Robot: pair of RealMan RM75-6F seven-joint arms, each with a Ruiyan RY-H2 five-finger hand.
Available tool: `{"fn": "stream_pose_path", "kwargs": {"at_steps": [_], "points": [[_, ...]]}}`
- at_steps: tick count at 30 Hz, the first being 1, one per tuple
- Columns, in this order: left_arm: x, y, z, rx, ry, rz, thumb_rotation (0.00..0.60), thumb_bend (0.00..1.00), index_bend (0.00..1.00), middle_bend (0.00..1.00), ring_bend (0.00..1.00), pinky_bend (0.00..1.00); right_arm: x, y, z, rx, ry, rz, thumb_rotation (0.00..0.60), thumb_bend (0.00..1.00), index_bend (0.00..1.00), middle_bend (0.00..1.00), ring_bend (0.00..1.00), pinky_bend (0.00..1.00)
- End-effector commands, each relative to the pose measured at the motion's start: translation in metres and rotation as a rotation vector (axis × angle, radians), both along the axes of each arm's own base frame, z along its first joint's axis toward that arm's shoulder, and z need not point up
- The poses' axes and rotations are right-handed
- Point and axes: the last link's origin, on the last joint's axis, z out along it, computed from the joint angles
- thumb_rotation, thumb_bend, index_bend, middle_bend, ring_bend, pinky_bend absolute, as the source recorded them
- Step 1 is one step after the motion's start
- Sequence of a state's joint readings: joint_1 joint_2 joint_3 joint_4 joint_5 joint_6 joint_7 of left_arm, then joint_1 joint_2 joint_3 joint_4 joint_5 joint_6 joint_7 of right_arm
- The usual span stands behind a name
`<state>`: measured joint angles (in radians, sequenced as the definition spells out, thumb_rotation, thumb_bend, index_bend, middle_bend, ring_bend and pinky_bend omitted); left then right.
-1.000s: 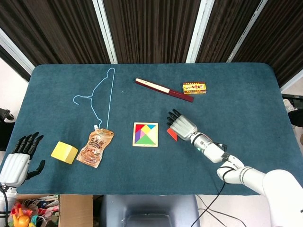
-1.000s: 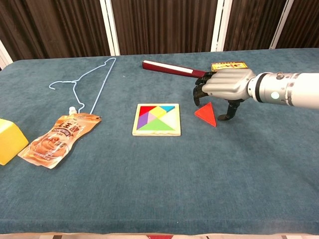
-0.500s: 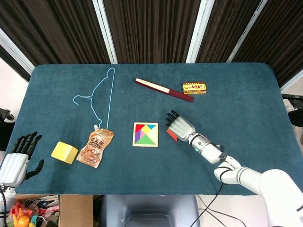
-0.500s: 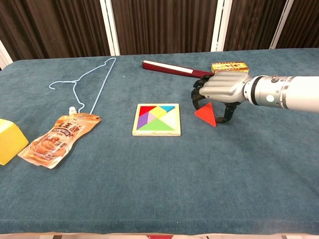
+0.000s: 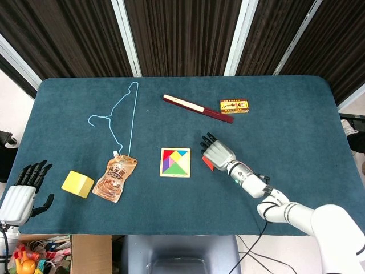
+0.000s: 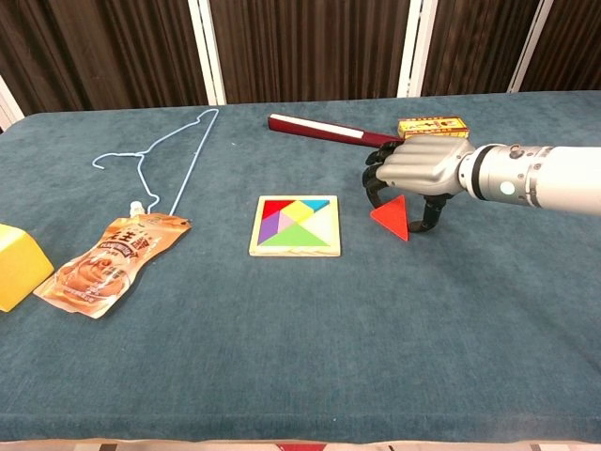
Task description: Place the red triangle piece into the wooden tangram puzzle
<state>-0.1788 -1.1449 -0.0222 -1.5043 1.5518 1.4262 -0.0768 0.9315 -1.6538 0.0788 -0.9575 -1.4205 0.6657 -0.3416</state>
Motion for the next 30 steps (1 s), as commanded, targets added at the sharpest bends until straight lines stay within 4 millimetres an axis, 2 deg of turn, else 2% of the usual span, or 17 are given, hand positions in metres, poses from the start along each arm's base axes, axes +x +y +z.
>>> {"fn": "stream_pose_path", "kwargs": {"at_steps": [1,7,18,25,28,30], "points": [[0.0,0.002,0.001,0.001,0.0,0.001,0.6,0.43,0.0,0.0,0.0,0.09,0.001,0.0,-0.002,-0.001,0.003,-0.005,0.6,0.42,0.62,0.27,0.03,0.0],[0.0,0.001,0.002,0.004,-0.003,-0.001,0.6,0.43,0.0,0.0,0.0,0.09,0.002,0.001,-0.003,-0.008,0.002,-0.004,0.6,0.45,0.7,0.3,0.06,0.0],[0.0,-0.001,0.004,0.013,-0.003,-0.001,0.6,0.43,0.0,0.0,0.0,0.09,0.013,0.003,0.003,-0.02,-0.031,0.011,0.6,0.46,0.74,0.3,0.06,0.0],[0.0,0.0,0.004,0.02,0.002,0.002,0.6,0.44,0.0,0.0,0.0,0.09,0.039,0.004,0.008,-0.02,-0.098,0.055,0.6,0.46,0.73,0.3,0.06,0.0],[0.0,0.001,0.004,0.021,0.002,0.001,0.6,0.43,0.0,0.0,0.0,0.09,0.043,0.004,0.008,-0.02,-0.101,0.065,0.6,0.46,0.72,0.31,0.06,0.0],[0.001,0.001,0.004,0.022,0.002,0.0,0.6,0.43,0.0,0.0,0.0,0.09,0.055,0.005,0.007,-0.02,-0.104,0.101,0.6,0.46,0.71,0.3,0.06,0.0]]}}
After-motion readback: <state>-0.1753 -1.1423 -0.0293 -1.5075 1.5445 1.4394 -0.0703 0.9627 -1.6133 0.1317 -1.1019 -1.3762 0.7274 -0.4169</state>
